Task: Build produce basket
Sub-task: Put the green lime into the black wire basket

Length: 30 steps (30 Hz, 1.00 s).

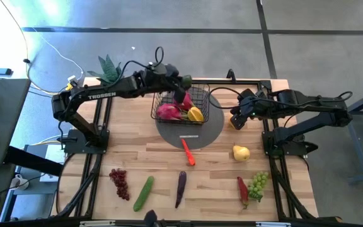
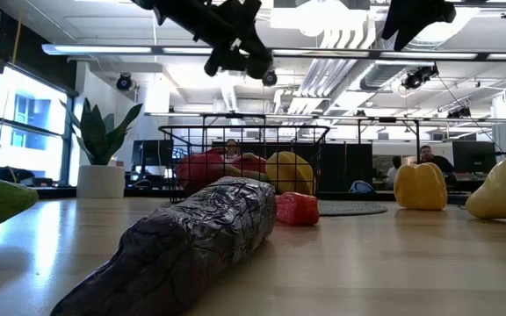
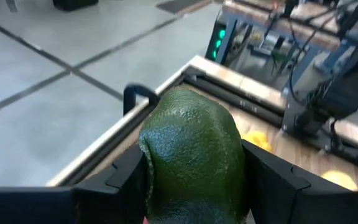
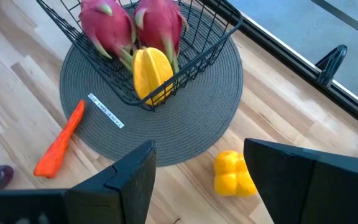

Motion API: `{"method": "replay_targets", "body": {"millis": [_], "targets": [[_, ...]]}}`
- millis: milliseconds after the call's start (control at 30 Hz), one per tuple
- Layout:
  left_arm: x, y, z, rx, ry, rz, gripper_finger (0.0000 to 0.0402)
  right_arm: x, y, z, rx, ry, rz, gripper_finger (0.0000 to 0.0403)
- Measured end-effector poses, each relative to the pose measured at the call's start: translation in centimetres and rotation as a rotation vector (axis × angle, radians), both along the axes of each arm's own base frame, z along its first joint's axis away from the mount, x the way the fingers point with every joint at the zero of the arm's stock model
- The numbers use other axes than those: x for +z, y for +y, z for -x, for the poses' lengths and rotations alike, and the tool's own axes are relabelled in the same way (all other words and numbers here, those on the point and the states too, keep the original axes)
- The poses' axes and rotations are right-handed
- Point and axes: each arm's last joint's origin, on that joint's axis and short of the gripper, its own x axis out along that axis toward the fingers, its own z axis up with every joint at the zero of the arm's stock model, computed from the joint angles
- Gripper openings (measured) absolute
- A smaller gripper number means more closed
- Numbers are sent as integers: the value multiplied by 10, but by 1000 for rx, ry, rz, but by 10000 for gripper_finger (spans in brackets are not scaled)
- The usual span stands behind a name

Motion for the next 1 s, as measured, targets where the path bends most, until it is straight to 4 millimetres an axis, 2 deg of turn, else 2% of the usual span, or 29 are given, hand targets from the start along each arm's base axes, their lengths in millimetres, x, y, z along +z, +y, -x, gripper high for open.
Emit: {"method": "replay_targets", "body": {"millis": [233, 333, 833, 1000], "targets": [[5, 2, -1, 1, -43, -31, 200, 0, 0, 0, -33, -15, -19, 225], [0, 4, -5, 4, -40, -19, 200, 0, 0, 0, -63, -31, -37, 225], [-74, 21, -38, 20, 72, 167, 218, 0, 0, 0, -85, -43, -54, 225], [-88, 25, -45, 15, 77, 184, 218, 0, 0, 0, -97, -50, -65, 225]]}}
